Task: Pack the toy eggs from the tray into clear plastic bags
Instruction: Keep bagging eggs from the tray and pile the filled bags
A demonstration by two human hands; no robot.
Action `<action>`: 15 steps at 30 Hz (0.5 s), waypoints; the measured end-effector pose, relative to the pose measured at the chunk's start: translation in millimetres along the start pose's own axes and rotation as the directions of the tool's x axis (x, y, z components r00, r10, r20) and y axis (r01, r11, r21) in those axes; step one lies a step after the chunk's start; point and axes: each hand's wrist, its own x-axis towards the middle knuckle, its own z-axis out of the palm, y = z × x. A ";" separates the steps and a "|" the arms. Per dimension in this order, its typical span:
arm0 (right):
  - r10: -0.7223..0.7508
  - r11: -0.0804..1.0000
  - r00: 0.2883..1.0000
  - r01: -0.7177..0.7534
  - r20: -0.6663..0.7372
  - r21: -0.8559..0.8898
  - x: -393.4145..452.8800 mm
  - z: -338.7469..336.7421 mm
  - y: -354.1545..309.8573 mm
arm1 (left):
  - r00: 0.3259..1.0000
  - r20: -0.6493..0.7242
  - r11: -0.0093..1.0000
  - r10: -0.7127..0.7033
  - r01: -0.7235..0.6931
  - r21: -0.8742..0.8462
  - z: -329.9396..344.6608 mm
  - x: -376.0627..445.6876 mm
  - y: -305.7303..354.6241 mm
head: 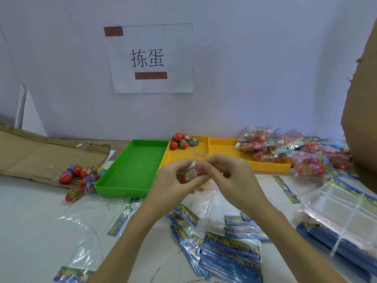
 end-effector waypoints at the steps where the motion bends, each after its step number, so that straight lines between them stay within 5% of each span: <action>1: 0.000 1.000 0.999 0.001 0.047 -0.016 -1.0 2.3 -0.9 | 1.000 0.004 1.000 0.001 -0.001 0.017 0.7 -0.2 0.5; 9: 0.055 0.991 0.958 -0.087 0.283 0.099 -3.9 13.0 -6.7 | 1.000 -0.012 0.985 0.005 -0.002 0.170 -5.3 -1.7 -3.2; 12: 0.059 0.971 0.993 -0.080 0.099 0.227 3.3 3.5 1.1 | 0.984 -0.177 0.989 -0.024 0.049 0.139 -15.5 2.5 -5.7; 15: 0.060 0.998 0.998 -0.059 -0.028 0.025 8.7 5.1 16.7 | 0.926 -0.360 0.989 -0.117 0.141 0.039 -23.9 5.4 -11.1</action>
